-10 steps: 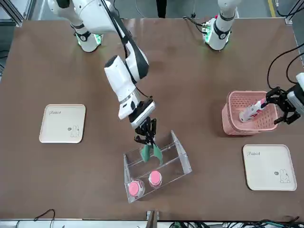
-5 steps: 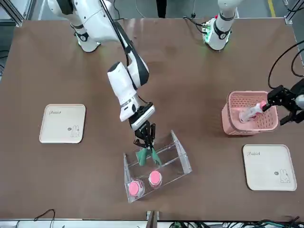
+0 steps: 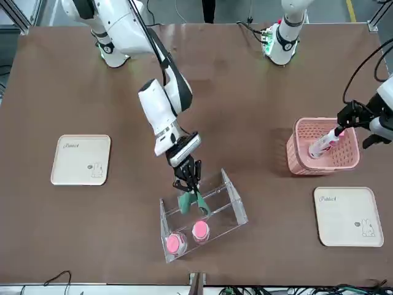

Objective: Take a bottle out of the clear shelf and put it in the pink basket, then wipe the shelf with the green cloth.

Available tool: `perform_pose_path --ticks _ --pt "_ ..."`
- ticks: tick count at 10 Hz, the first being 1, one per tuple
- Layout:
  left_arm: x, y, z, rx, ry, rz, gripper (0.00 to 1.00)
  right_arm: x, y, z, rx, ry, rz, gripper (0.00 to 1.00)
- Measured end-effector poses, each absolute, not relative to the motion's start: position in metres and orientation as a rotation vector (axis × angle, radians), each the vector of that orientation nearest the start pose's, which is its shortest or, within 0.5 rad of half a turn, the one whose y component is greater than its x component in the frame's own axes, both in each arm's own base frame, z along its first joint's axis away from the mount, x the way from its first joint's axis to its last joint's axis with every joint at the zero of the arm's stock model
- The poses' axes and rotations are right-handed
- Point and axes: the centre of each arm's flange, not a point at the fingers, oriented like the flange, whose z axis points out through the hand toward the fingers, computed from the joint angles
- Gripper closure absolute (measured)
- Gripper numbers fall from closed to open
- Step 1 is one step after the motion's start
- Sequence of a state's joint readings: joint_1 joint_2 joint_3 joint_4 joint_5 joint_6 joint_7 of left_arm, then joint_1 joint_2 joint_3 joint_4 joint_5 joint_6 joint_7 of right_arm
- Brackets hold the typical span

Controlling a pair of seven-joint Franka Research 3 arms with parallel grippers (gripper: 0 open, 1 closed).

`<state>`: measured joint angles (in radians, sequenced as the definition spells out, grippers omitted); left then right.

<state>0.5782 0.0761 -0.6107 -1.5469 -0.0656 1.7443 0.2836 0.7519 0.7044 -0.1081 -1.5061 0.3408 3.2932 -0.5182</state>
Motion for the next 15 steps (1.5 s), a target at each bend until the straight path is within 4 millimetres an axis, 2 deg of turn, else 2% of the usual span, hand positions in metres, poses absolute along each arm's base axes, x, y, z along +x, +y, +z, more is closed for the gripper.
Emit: perform_pose_path --ticks 2,4,5,6,7,10,13,15 --pt "0.583 -0.012 0.628 -3.201 0.405 -0.169 0.00 0.616 0.446 0.396 -2.319 -1.070 -1.559 0.97" --pt "0.579 -0.017 0.634 -3.188 0.394 -0.142 0.00 0.620 0.441 0.392 -2.330 -1.072 -1.559 0.97" --pt "0.571 -0.026 0.641 -3.180 0.397 -0.102 0.00 0.623 0.438 0.388 -2.340 -1.073 -1.557 0.97" --pt "0.564 -0.036 0.650 -3.170 0.371 -0.082 0.00 0.625 0.435 0.384 -2.348 -1.073 -1.553 0.97" --pt "0.559 -0.036 0.655 -3.165 0.294 -0.067 0.00 0.626 0.433 0.380 -2.354 -1.073 -1.553 0.97" --pt "0.569 -0.002 0.636 -3.170 0.169 -0.007 0.00 0.629 0.429 0.363 -2.369 -1.072 -1.555 0.97" --pt "0.571 0.000 0.632 -3.164 0.156 0.006 0.00 0.631 0.427 0.344 -2.380 -1.076 -1.557 0.97" --pt "0.575 -0.007 0.629 -3.163 0.177 -0.007 0.00 0.633 0.425 0.349 -2.369 -1.068 -1.582 0.97"
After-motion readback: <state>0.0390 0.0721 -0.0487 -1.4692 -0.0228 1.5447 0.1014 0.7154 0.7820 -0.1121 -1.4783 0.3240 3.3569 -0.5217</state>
